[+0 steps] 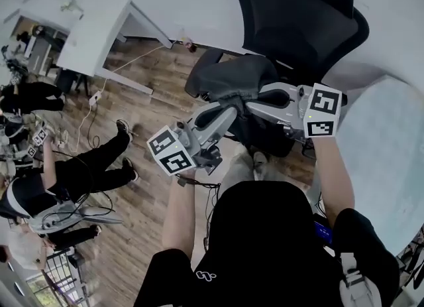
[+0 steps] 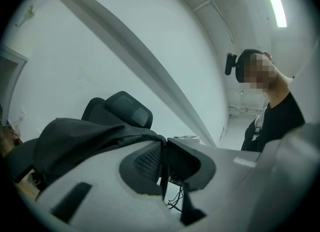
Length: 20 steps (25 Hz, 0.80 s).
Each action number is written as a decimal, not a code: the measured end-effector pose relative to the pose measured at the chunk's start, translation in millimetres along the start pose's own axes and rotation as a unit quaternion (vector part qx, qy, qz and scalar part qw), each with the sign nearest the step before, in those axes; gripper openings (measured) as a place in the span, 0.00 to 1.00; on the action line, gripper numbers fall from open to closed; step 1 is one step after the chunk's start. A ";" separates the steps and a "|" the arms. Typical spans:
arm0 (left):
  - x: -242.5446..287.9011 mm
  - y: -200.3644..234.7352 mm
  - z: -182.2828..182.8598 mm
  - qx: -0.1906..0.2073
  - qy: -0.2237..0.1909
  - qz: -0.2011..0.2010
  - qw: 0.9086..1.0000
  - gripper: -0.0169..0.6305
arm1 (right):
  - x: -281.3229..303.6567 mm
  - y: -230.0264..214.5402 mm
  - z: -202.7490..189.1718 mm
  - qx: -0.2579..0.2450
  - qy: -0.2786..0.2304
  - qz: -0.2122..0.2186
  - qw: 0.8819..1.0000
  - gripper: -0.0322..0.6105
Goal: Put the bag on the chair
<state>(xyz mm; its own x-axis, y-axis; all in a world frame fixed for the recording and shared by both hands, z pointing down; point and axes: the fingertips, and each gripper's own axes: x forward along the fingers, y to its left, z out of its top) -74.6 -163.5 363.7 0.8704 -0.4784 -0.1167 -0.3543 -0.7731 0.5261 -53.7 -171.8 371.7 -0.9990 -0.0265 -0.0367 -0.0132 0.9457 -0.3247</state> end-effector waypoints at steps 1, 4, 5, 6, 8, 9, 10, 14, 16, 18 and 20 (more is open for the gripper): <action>4.6 4.3 0.5 -0.007 0.004 -0.002 1.000 0.08 | -2.2 -5.6 0.3 0.005 -0.002 -0.007 1.000 0.11; 22.0 15.7 7.1 -0.019 0.016 -0.008 1.000 0.08 | -10.7 -23.1 7.6 0.014 -0.007 -0.026 1.000 0.11; 25.9 17.7 10.2 -0.023 0.018 -0.013 0.999 0.08 | -12.0 -26.8 11.1 0.015 -0.008 -0.035 0.999 0.11; 29.6 23.1 13.6 -0.028 0.022 -0.017 0.999 0.08 | -11.9 -33.4 14.0 0.017 -0.008 -0.043 0.999 0.11; 43.6 54.2 23.0 -0.045 0.034 -0.019 0.998 0.08 | -9.1 -68.1 18.6 0.034 -0.006 -0.053 0.998 0.11; 55.0 77.8 28.1 -0.053 0.042 -0.017 0.998 0.08 | -8.4 -94.3 20.1 0.046 -0.005 -0.055 0.997 0.11; 67.7 101.3 32.2 -0.061 0.048 -0.015 0.997 0.08 | -9.4 -120.9 21.0 0.055 -0.004 -0.055 0.997 0.11; 92.9 141.4 33.7 -0.082 0.053 -0.021 0.995 0.08 | -16.3 -168.1 20.0 0.061 0.010 -0.063 0.996 0.11; 90.7 147.0 32.3 -0.090 0.057 -0.021 0.994 0.08 | -12.9 -172.4 16.7 0.064 0.023 -0.065 0.996 0.11; 91.2 157.0 33.6 -0.099 0.057 -0.020 0.993 0.08 | -9.5 -182.0 15.1 0.064 0.038 -0.062 0.995 0.11; 92.2 169.8 35.9 -0.108 0.053 -0.014 0.993 0.08 | -5.0 -194.9 14.8 0.061 0.051 -0.051 0.995 0.11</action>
<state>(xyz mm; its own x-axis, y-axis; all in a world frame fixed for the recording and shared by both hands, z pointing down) -66.8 -353.8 412.0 0.9140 -0.4023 -0.0516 -0.2572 -0.6732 0.6933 -45.5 -360.7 421.3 -0.9920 -0.0808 0.0968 -0.1152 0.8929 -0.4352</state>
